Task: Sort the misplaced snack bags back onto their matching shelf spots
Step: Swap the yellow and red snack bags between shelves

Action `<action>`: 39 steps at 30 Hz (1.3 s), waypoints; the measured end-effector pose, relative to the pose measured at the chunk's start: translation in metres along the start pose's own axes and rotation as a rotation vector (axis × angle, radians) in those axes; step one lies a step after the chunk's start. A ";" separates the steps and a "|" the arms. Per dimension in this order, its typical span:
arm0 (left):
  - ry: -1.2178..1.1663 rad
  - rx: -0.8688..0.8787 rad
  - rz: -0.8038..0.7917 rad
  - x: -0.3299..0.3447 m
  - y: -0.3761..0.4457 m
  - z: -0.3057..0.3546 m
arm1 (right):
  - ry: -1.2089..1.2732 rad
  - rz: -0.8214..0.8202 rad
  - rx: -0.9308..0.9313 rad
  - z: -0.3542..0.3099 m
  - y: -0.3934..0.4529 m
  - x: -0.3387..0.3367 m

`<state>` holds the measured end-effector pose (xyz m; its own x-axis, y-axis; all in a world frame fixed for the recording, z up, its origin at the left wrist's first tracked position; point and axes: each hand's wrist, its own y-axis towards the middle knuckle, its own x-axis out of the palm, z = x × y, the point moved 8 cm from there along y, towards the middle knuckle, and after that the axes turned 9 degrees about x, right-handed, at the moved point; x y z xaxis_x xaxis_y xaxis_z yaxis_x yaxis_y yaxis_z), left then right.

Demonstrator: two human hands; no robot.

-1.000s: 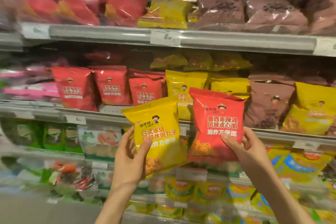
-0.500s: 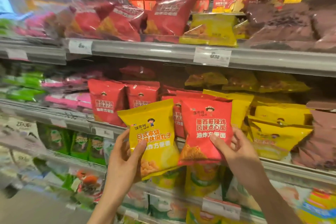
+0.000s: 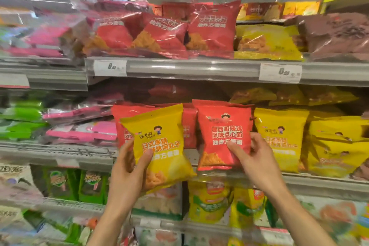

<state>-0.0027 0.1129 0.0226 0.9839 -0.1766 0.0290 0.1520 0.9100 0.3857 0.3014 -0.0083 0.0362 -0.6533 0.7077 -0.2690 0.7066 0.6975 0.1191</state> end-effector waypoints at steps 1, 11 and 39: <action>-0.012 -0.007 0.007 -0.012 0.005 -0.003 | -0.015 0.024 -0.009 -0.004 -0.002 0.009; -0.053 -0.056 0.003 -0.069 0.017 -0.021 | -0.410 -0.043 -0.047 -0.013 0.014 0.121; -0.086 -0.060 -0.246 0.001 -0.010 -0.025 | -0.160 -0.157 0.013 -0.001 -0.039 0.059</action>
<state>-0.0007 0.1130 -0.0038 0.9053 -0.4242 0.0207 0.3934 0.8560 0.3353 0.2351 0.0068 0.0169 -0.7049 0.5629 -0.4316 0.6036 0.7956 0.0516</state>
